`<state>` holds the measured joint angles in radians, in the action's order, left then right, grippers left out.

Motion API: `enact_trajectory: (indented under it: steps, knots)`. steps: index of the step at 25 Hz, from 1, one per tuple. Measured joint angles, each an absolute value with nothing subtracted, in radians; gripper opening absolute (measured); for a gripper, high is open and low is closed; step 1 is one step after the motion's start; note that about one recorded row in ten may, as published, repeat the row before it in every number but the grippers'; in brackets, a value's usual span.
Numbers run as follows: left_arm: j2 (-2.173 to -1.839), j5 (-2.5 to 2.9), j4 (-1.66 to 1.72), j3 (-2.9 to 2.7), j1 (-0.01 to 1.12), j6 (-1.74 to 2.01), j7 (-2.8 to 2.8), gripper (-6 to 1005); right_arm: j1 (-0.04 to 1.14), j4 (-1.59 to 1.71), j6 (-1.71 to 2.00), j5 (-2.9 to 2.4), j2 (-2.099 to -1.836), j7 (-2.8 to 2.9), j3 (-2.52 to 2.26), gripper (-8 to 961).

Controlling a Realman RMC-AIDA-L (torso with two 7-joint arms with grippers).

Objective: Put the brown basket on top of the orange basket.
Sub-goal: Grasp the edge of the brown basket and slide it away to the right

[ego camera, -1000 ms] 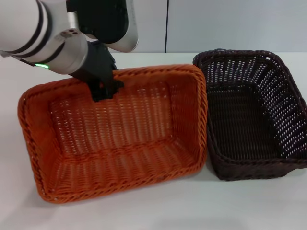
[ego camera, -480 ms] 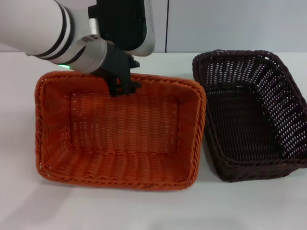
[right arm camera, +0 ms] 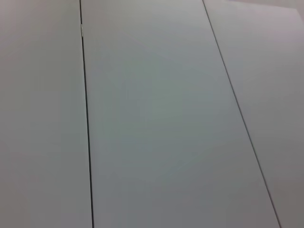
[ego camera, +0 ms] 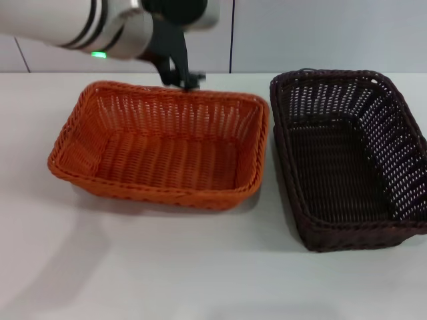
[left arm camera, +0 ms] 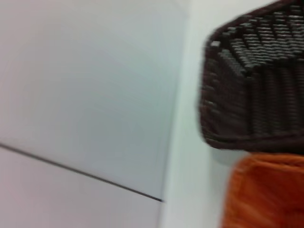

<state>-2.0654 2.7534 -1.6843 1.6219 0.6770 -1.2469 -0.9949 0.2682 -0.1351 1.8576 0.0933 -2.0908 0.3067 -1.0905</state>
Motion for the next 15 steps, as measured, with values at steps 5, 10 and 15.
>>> enact_trajectory:
  steps: [5,10,15]
  knots:
    - [-2.066,2.722,-1.781,1.668,0.573,-1.039,-0.912,779,0.268,-0.136,1.858,0.093,-2.091,0.296,-1.091,660]
    - [-2.062,2.637,-1.803,1.637,0.304,-0.406,-0.777,781,0.269,-0.136,1.862,0.093,-2.091,0.295,-1.091,660]
    - [-2.062,2.501,-1.65,1.537,0.11,0.171,-0.728,782,0.279,-0.128,1.865,0.092,-2.09,0.294,-1.095,660]
